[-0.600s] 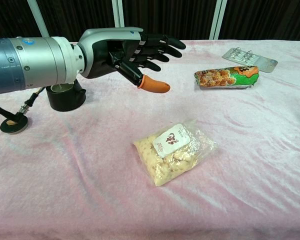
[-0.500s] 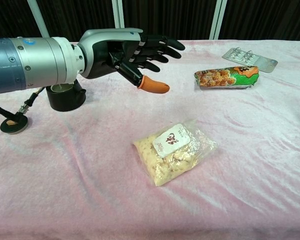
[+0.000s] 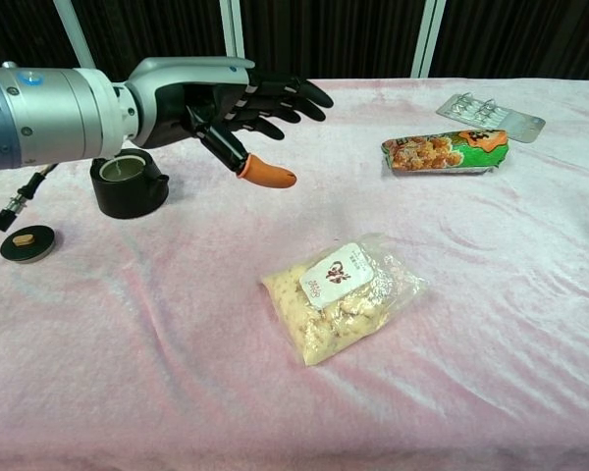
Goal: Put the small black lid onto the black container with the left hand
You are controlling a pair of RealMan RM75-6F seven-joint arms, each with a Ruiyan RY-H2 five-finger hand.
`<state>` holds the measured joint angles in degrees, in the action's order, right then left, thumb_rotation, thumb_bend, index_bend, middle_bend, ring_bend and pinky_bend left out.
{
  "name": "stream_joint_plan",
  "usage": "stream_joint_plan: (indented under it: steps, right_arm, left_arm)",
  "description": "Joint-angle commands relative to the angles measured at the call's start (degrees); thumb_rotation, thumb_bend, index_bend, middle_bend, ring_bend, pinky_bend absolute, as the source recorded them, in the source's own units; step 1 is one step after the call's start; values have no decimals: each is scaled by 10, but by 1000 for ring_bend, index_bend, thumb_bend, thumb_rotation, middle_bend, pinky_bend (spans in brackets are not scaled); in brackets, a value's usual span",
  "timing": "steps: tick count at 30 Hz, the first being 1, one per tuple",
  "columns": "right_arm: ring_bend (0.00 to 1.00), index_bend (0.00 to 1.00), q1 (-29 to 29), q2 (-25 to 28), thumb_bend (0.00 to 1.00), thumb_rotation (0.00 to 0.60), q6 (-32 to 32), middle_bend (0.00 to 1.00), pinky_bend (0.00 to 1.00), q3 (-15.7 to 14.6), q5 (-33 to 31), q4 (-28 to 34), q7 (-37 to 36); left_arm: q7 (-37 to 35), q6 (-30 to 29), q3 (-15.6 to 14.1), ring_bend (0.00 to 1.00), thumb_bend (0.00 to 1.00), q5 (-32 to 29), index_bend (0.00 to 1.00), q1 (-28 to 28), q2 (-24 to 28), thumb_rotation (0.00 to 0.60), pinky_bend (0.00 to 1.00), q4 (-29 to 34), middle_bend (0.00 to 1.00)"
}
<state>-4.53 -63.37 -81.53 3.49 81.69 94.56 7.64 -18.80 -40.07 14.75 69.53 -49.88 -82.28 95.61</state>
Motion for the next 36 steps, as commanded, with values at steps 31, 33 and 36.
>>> stream_joint_plan:
  steps: [31, 33, 36]
  right_arm:
    - [137, 0, 3, 5, 154, 600, 1, 25, 190, -2, -2, 5, -10]
    - [137, 0, 3, 5, 154, 600, 2, 25, 190, -2, -1, 4, -8]
    - [137, 0, 2, 5, 154, 600, 1, 25, 189, -3, 3, 3, -6]
  left_arm:
    - [456, -302, -136, 0, 284, -123, 305, 197, 133, 600, 14, 61, 88]
    - [454, -288, -135, 0, 284, -139, 314, 198, 126, 600, 10, 48, 87]
    - [454, -256, -130, 0, 285, -162, 321, 189, 113, 600, 6, 31, 87]
